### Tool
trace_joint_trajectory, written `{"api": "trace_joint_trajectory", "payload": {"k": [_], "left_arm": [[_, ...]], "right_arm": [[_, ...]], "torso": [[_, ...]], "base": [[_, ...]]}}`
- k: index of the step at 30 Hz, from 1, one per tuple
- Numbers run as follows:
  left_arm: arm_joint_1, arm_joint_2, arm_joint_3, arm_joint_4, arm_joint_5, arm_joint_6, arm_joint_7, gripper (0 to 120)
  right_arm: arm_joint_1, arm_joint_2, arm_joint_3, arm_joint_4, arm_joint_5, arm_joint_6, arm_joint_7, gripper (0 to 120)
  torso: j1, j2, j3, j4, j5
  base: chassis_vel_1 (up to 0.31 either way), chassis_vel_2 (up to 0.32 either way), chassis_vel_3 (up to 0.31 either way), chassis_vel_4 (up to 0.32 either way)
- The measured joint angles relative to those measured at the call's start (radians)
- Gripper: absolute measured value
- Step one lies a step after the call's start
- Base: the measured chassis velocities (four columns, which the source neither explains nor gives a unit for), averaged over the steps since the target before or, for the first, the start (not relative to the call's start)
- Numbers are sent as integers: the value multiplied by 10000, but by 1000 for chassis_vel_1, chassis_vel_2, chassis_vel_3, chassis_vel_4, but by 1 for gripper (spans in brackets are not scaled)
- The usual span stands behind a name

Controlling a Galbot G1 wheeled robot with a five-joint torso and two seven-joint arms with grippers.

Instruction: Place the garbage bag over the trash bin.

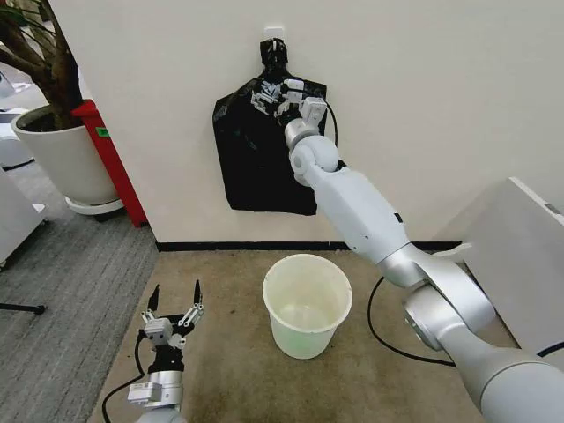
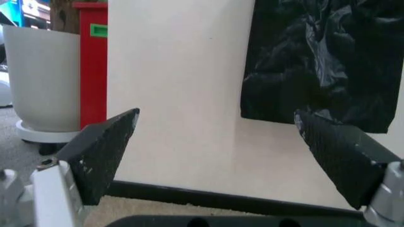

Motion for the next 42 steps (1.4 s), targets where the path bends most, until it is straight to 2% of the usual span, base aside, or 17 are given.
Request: {"api": "trace_joint_trajectory", "payload": {"k": [3, 10, 12, 16, 18, 21, 26, 28, 31, 42], "left_arm": [[4, -5, 2, 17, 13, -12, 0, 97], [-5, -29, 6, 63, 39, -24, 1, 97], [-5, -44, 7, 61, 42, -25, -1, 97], [-8, -36, 1, 36, 42, -25, -7, 97], [-10, -4, -32, -5, 33, -25, -23, 97], [-9, 15, -48, -21, 23, -25, -28, 97], [-2, 13, -57, -30, 12, -25, -37, 97], [-4, 5, -47, -31, 15, -24, -38, 97], [-40, -25, -20, -29, 32, -16, -40, 97], [-69, -26, -23, 32, 42, -1, -51, 97]], "right_arm": [[12, 78, 124, 0, 0, 1, -1, 90], [-15, 188, 142, 43, -29, 41, 24, 71], [-97, 251, 142, 73, -48, 49, 47, 62], [-163, 266, 121, 97, -89, 58, 48, 55], [-211, 281, 136, 113, -114, 67, 70, 45], [-211, 279, 154, 127, -122, 79, 85, 40], [-209, 96, 141, 336, -110, 89, 170, 16], [-209, 44, 124, 405, -102, 87, 191, 13], [-280, -71, 72, 619, -87, 66, 276, 0], [-629, -372, -216, 1332, -492, -358, 677, 0]], "torso": [[0, 0, 0, 0, 0], [0, 0, -1, -1, 0], [0, 0, 0, 2, 0], [0, 0, -1, 1, 0], [0, 0, 0, 1, 1], [0, 0, -1, 1, 0], [0, 0, 0, 0, 1], [0, 0, -1, -1, 0], [0, 0, -1, 0, 1], [0, 0, -1, 1, 1]], "base": [[0, 0, 0, 0], [0, 0, 0, 0], [0, 0, 0, 0], [0, 0, 0, 0], [0, 0, 0, 0], [0, 0, 0, 0], [0, 0, 0, 0], [0, 0, 0, 0], [0, 0, 0, 0], [0, 0, 0, 0]]}}
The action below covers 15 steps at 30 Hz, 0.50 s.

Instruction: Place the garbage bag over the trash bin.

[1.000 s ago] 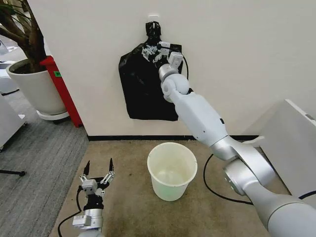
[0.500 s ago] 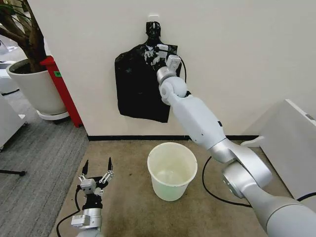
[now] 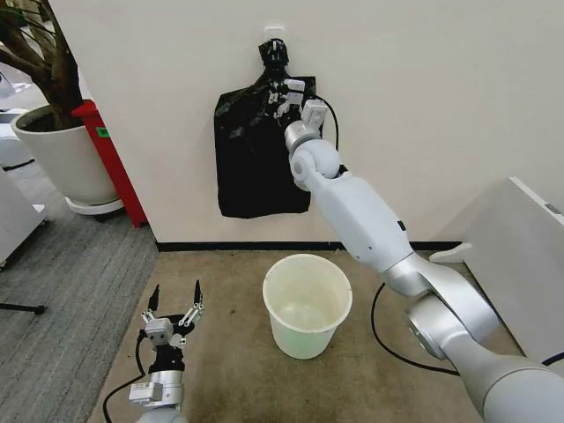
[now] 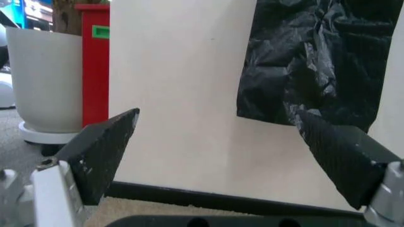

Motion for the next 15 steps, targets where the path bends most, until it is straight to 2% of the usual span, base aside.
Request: {"api": "trace_joint_trajectory", "payload": {"k": [15], "left_arm": [[8, -7, -5, 14, 7, 1, -6, 97]], "right_arm": [[-643, -270, -237, 842, -372, -937, 500, 0]], "torso": [[0, 0, 0, 0, -1]], "base": [[0, 0, 0, 0]]}}
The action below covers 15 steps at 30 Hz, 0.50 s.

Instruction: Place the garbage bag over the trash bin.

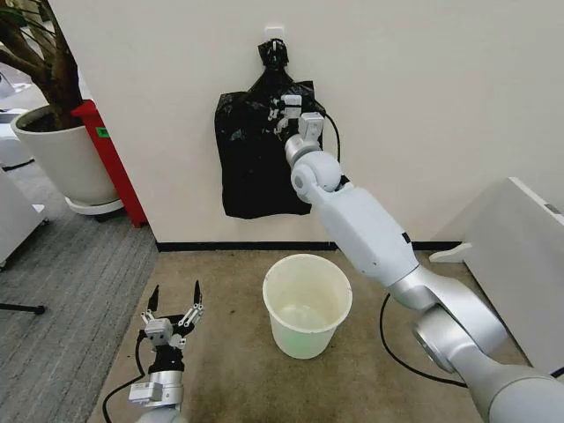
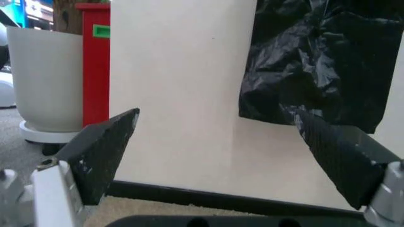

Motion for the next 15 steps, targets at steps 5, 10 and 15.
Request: {"api": "trace_joint_trajectory", "payload": {"k": [5, 10, 15], "left_arm": [[12, -10, -9, -2, 8, 1, -3, 97], [-1, -9, -14, 42, 8, 1, -5, 97], [-42, -40, 15, 87, 38, 4, -8, 97]], "right_arm": [[-245, -27, -63, 237, -36, -269, 158, 0], [-446, -87, -66, 436, -41, -451, 285, 0], [-759, -193, -131, 673, -49, -533, 401, 0]], "torso": [[0, 0, 0, 0, 1], [0, 0, 0, 0, 0], [0, 0, 0, 0, 0]], "base": [[0, 0, 0, 0], [0, 0, 0, 0], [0, 0, 0, 0]]}}
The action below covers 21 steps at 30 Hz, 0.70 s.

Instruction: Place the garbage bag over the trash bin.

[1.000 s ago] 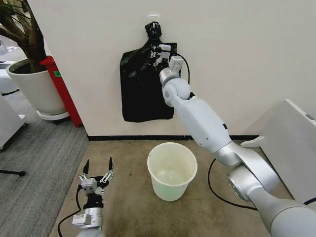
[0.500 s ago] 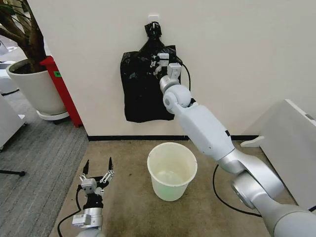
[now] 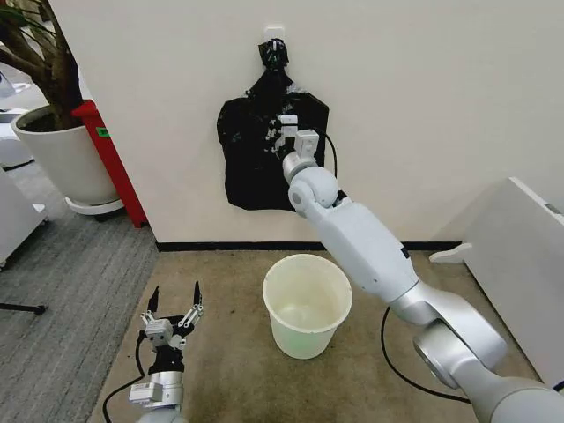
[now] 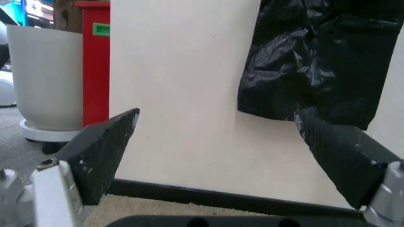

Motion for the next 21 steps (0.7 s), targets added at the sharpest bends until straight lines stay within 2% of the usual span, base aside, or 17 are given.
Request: {"api": "trace_joint_trajectory", "payload": {"k": [21], "left_arm": [[5, -41, 20, 48, 76, 8, -4, 97]], "right_arm": [[-1670, -144, -17, 504, -460, 42, -151, 0]], "torso": [[-1, 0, 0, 0, 1]], "base": [[0, 0, 0, 0]]}}
